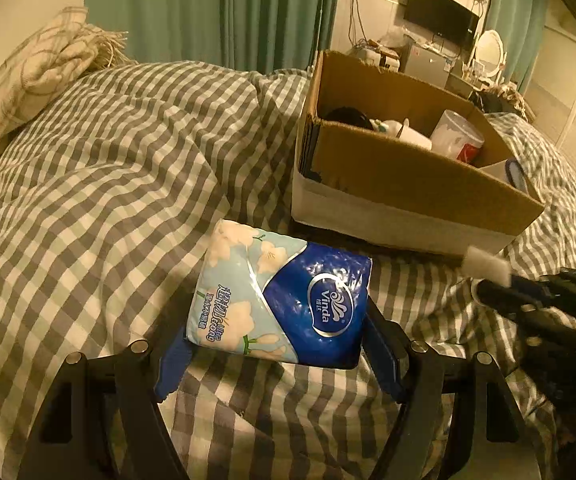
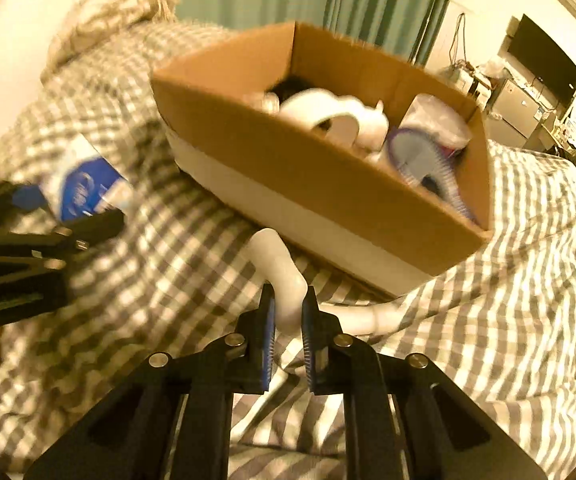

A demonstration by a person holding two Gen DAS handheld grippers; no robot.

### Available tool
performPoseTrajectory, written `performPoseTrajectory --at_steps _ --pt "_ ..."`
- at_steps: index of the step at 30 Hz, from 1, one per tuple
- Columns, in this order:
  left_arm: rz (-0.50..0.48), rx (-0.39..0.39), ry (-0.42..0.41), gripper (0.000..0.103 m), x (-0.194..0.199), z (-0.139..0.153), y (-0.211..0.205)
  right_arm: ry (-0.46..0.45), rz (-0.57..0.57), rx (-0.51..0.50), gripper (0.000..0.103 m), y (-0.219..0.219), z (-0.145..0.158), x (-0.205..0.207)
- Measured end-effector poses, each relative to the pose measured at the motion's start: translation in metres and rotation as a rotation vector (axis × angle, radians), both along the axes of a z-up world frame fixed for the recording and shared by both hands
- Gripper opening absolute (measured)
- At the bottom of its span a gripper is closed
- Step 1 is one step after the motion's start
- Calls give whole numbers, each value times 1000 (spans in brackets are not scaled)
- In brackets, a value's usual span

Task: Organize objects
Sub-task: 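Carry the tissue pack and tube over the box and release both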

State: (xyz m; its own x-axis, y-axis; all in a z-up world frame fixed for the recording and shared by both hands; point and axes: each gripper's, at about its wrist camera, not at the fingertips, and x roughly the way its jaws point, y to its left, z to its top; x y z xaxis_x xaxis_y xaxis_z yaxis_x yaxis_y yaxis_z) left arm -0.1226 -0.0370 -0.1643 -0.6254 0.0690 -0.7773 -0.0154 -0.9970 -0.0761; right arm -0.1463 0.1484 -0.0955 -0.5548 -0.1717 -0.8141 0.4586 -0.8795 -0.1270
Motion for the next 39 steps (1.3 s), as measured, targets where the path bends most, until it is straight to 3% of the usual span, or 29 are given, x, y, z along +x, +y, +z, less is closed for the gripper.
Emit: performPoseTrajectory --at_steps 9,17,23,27,33,39 --pt "-33 -10 78 77 16 42 12 112 -32 -196 11 19 54 41" --pt "-80 -37 214 77 3 112 34 228 -20 -240 11 9 117 50" --pt "-80 -50 262 77 -26 146 38 332 -18 -261 11 12 178 34" --pt "-79 -64 294 77 -51 164 39 386 -15 -254 11 7 202 19" --pt "-88 -25 310 77 -87 174 36 401 -46 -250 11 2 214 -23" --pt "-87 -42 263 77 -118 143 34 325 -86 -261 11 -1 185 -67"
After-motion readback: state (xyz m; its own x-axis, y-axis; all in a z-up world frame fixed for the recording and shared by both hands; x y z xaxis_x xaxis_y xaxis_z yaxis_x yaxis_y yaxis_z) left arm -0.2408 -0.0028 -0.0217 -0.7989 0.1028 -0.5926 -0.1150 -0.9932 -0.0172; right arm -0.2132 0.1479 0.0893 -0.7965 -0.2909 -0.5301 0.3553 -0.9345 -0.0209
